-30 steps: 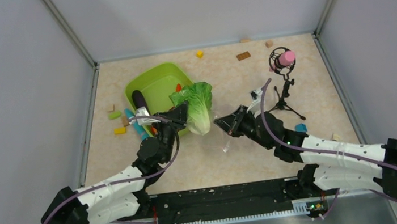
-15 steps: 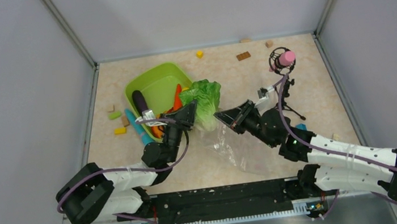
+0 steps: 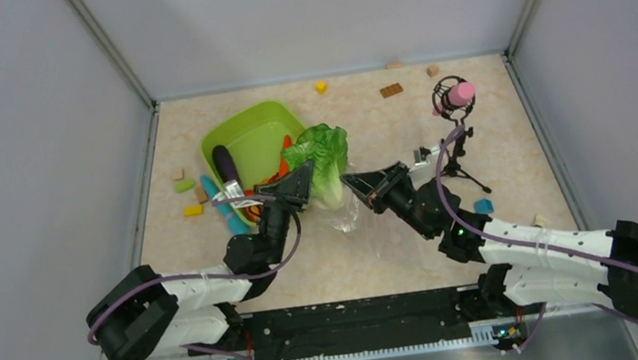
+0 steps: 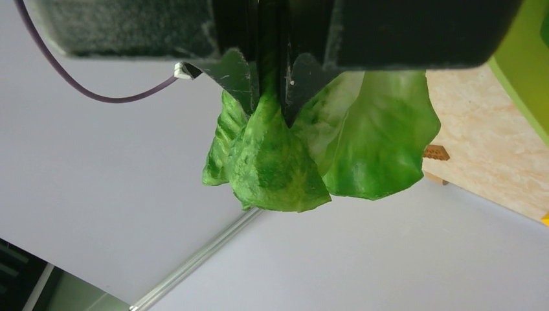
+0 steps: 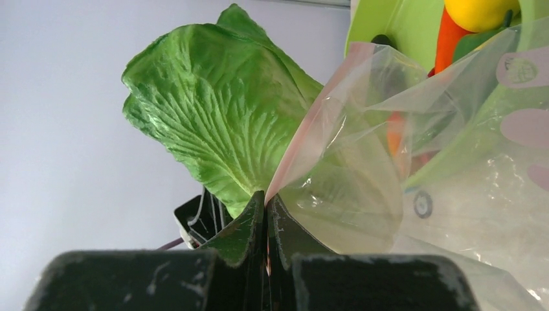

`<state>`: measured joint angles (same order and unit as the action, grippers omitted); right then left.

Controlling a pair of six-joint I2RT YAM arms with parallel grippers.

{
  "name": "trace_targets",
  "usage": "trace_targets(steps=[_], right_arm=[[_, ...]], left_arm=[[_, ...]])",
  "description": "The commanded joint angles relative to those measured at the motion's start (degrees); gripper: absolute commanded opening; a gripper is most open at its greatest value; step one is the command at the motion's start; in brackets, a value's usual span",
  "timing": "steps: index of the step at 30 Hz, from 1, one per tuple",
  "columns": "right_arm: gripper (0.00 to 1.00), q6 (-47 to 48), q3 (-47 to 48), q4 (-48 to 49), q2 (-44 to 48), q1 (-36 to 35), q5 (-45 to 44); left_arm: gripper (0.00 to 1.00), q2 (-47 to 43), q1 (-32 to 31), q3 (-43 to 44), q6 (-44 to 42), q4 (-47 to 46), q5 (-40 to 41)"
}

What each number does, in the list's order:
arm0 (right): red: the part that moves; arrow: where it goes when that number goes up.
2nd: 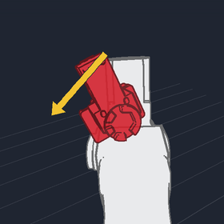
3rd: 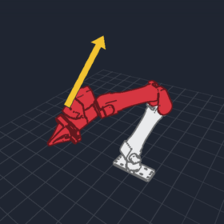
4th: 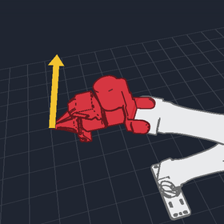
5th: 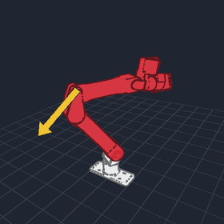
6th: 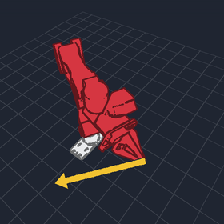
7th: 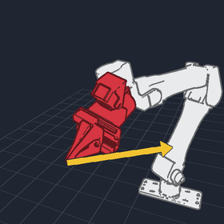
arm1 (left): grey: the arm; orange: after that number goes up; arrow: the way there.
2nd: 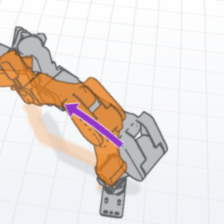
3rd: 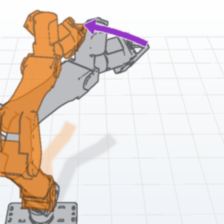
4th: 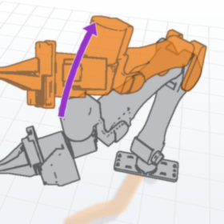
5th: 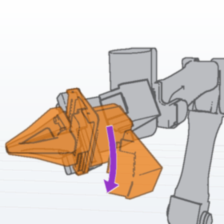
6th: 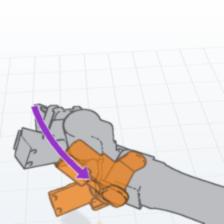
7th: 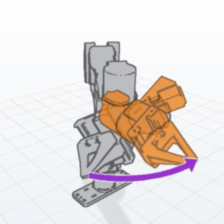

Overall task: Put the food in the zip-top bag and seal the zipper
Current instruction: Place the fake vegetable in the zipper food storage bag.

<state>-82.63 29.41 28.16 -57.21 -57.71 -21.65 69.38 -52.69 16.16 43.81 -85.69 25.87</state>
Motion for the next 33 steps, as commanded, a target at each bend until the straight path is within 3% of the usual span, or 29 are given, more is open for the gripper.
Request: trace_targets(steps=[1,9,13,16,22,25,31,33], right_arm=[[0.00,-1.7,3.5,9.3,-1.2,-0.6,1.7],[0.00,-3.1,3.2,11.3,-1.1,-0.6,2.9],[0.00,-2.0,2.6,12.0,0.2,-0.6,1.2],[0.00,-1.2,2.1,12.4,0.8,-0.6,0.0],[0.00,0.0,0.3,13.7,2.3,-0.6,-2.6],[0.00,1.3,-0.1,13.7,3.0,-0.6,-3.3],[0.00,1.6,-2.2,15.2,3.9,-0.5,-4.7],[0.00,1.9,-2.5,15.8,4.1,-0.6,-5.0]], left_arm=[[0.00,1.6,-1.9,-0.5,1.1,-7.0,4.8],[0.00,5.7,-2.9,1.5,-0.8,-6.9,8.0],[0.00,5.5,-3.0,0.5,-1.7,-6.9,4.3],[0.13,4.1,-3.1,-1.1,-2.0,-6.9,1.2],[0.53,-3.0,-3.1,-4.2,-4.8,-4.0,-8.0],[0.73,-9.3,-3.1,-4.0,-5.3,5.1,-11.0],[0.82,-25.8,-3.1,2.6,-6.6,42.0,-11.0],[0.83,-30.0,-3.1,4.0,-6.8,50.2,-9.0]])
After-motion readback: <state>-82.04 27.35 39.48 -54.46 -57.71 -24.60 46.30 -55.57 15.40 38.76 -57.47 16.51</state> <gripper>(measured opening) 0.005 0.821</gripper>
